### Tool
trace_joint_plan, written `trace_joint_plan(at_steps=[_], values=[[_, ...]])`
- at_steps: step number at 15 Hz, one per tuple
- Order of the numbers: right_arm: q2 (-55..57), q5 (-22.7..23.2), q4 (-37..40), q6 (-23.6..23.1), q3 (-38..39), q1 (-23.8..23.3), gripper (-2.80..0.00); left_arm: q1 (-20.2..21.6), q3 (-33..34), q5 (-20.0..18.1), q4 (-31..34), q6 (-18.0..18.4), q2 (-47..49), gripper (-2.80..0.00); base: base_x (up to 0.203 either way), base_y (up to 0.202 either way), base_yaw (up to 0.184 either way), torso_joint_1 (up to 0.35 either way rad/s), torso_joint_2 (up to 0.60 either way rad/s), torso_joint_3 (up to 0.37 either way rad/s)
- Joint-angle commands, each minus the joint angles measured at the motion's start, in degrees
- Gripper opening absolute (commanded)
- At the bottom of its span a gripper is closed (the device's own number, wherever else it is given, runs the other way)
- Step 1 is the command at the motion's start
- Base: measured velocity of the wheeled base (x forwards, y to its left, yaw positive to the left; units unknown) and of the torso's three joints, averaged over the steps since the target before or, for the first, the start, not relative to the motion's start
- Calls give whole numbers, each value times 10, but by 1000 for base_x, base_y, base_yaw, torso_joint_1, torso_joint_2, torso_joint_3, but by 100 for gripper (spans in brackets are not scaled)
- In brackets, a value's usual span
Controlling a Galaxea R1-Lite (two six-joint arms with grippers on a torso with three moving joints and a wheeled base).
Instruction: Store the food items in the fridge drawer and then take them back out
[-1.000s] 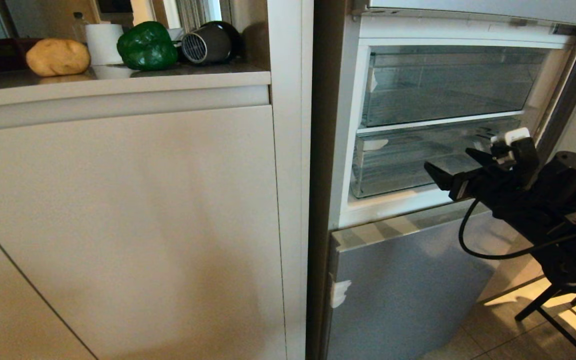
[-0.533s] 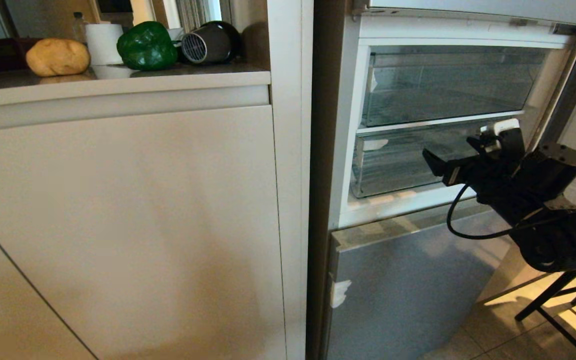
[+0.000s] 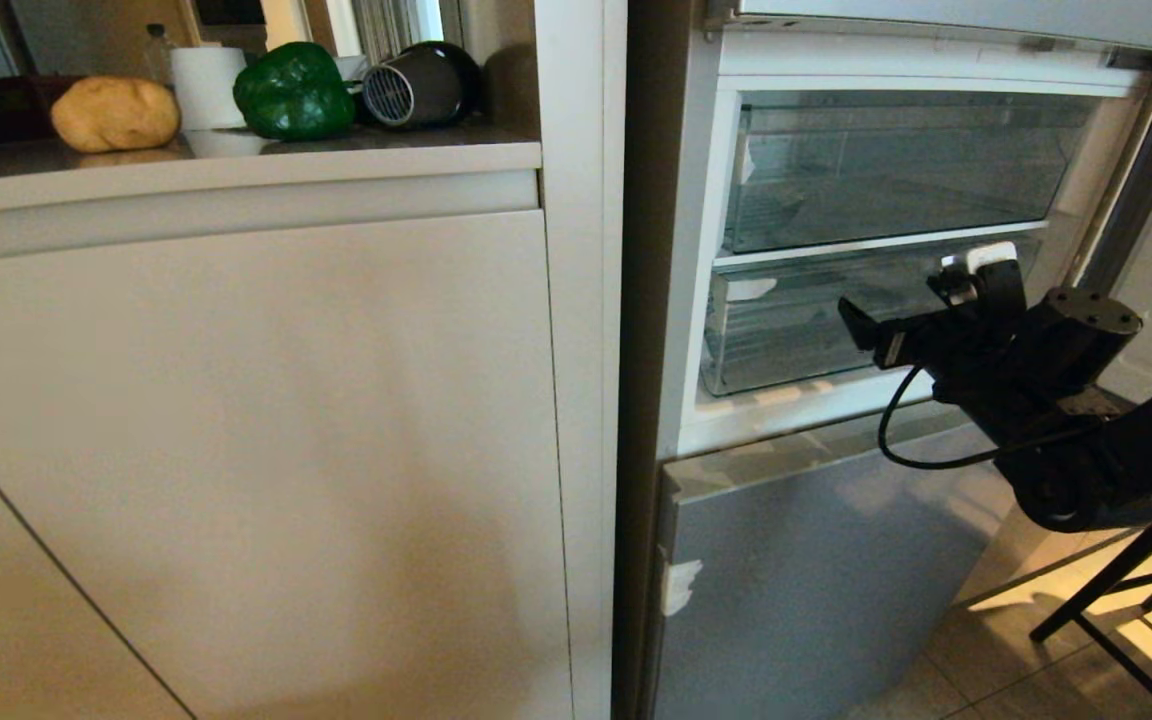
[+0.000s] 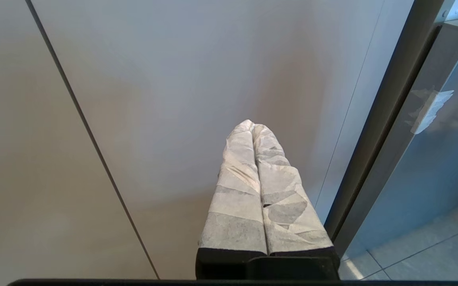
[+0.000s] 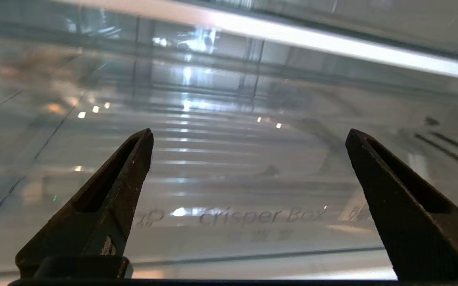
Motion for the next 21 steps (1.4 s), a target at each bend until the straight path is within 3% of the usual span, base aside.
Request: trace_joint_plan(at_steps=[1, 15, 21], values=[[-2, 0, -5, -1, -6, -1, 0, 0, 6, 0, 0, 0, 0, -280, 0, 0, 0, 0, 0, 0], [-2, -25, -6, -23, -23, -2, 0, 0, 6, 0, 0, 0, 0, -280, 0, 0, 0, 0, 0, 0], [-27, -25, -39, -42, 25, -2, 0, 0, 6, 0, 0, 0, 0, -280, 0, 0, 0, 0, 0, 0]])
